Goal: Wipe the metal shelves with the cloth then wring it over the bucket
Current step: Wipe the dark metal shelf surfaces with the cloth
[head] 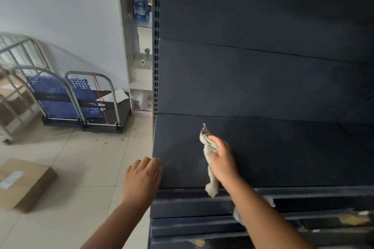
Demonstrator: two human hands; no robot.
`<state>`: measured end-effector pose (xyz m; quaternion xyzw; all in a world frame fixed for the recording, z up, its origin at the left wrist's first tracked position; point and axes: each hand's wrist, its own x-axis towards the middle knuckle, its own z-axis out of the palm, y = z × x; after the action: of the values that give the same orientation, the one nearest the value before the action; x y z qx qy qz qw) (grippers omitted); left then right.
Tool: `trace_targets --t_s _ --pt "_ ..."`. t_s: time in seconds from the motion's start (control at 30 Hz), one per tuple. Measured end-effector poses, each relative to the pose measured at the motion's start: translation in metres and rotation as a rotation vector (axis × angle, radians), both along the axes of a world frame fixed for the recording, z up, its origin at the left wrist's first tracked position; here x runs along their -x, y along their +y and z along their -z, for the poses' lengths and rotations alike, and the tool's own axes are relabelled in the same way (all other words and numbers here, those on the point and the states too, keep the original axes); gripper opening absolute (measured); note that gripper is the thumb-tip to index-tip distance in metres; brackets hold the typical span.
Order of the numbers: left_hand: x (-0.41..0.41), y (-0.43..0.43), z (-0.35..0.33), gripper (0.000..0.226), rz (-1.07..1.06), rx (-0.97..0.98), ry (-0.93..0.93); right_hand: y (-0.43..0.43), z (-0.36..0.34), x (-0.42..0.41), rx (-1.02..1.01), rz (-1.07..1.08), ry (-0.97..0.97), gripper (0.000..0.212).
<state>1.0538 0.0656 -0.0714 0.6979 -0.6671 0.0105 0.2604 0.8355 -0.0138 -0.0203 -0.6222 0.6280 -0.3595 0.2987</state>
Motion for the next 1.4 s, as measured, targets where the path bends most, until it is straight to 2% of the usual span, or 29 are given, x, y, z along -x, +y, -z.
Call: trace_targets --t_s 0.1,0.17,0.23,0.3,0.4,0.53,0.63,0.7,0.8,0.87,0.93,1.03,1.13,1.23,1.33,1.4 --pt "-0.007 0.003 0.002 0.007 -0.038 -0.04 0.06 -0.04 -0.002 0.07 0.04 0.209 0.256 0.046" --pt "-0.008 0.005 0.001 0.007 -0.058 -0.059 0.104 -0.056 0.007 0.103 -0.106 0.29 0.428 0.049" --pt "-0.007 0.005 -0.002 0.006 -0.072 -0.07 0.128 -0.059 0.016 0.113 -0.235 0.303 0.571 0.053" --pt "-0.005 0.004 -0.004 0.006 -0.071 -0.075 0.142 -0.06 0.025 0.096 -0.194 0.257 0.654 0.053" --pt "-0.003 0.005 -0.004 0.005 -0.055 -0.086 0.152 -0.051 0.033 0.021 -0.067 0.093 0.618 0.048" --pt "-0.006 0.01 -0.006 0.008 -0.096 -0.059 0.173 -0.019 0.037 -0.099 0.013 -0.248 0.533 0.047" --pt "-0.017 0.013 -0.007 0.013 -0.158 -0.049 0.202 -0.004 0.026 -0.148 -0.03 -0.469 0.291 0.052" --pt "-0.024 0.015 -0.008 0.014 -0.178 -0.058 0.21 -0.007 0.017 -0.151 -0.132 -0.513 0.054 0.053" --pt "-0.03 0.017 -0.012 0.01 -0.18 -0.063 0.223 -0.034 0.008 -0.116 -0.057 -0.327 -0.049 0.045" --pt "-0.029 0.018 -0.015 0.01 -0.183 -0.074 0.21 -0.064 0.007 -0.071 0.002 -0.155 -0.004 0.046" --pt "-0.029 0.018 -0.016 0.01 -0.187 -0.073 0.204 -0.094 0.007 -0.023 0.02 0.005 0.162 0.049" --pt "-0.03 0.023 -0.014 0.01 -0.181 -0.084 0.205 -0.122 0.012 0.033 -0.131 0.17 0.468 0.051" --pt "-0.036 0.03 -0.008 0.009 -0.179 -0.083 0.2 -0.132 0.019 0.043 -0.249 0.232 0.611 0.05" --pt "-0.046 0.037 -0.004 0.016 -0.177 -0.089 0.202 -0.139 0.026 0.002 -0.181 0.171 0.628 0.045" --pt "-0.056 0.041 -0.002 0.009 -0.199 -0.107 0.226 -0.136 0.031 -0.074 -0.058 -0.058 0.59 0.042" --pt "-0.061 0.042 -0.002 0.013 -0.215 -0.111 0.239 -0.127 0.032 -0.129 0.011 -0.244 0.549 0.041"
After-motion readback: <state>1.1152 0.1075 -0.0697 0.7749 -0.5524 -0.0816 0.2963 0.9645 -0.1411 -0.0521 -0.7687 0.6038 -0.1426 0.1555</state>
